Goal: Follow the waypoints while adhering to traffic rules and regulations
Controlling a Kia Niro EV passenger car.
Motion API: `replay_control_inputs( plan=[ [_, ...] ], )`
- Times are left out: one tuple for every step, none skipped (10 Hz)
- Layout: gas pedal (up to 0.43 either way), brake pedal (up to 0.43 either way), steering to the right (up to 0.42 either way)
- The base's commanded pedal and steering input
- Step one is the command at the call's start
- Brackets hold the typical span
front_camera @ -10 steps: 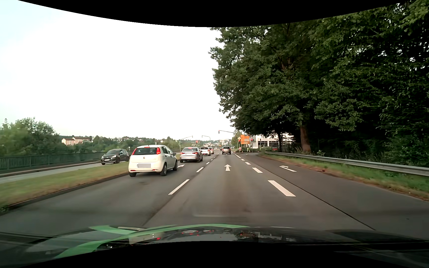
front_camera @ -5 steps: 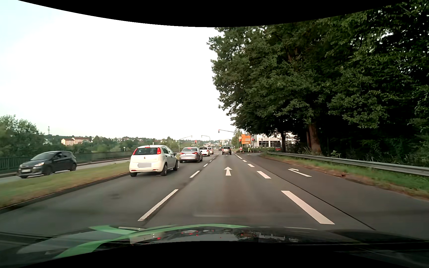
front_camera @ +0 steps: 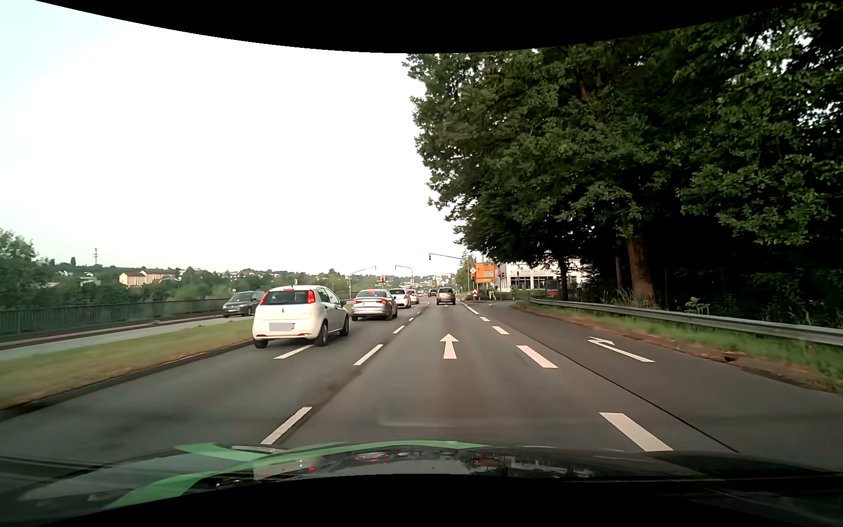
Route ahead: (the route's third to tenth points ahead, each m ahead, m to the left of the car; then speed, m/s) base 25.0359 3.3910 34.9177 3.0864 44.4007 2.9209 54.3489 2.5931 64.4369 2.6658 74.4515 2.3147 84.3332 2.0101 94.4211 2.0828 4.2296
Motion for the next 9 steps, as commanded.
replay_control_inputs(
  plan=[
    [0.039, 0.000, -0.005],
    [0.039, 0.000, -0.005],
    [0.039, 0.000, -0.005],
    [0.039, 0.000, -0.005],
    [0.039, 0.000, -0.004],
    [0.039, 0.000, -0.005],
    [0.039, 0.000, -0.004],
    [0.039, 0.000, -0.004],
    [0.039, 0.000, -0.004]
  ],
)
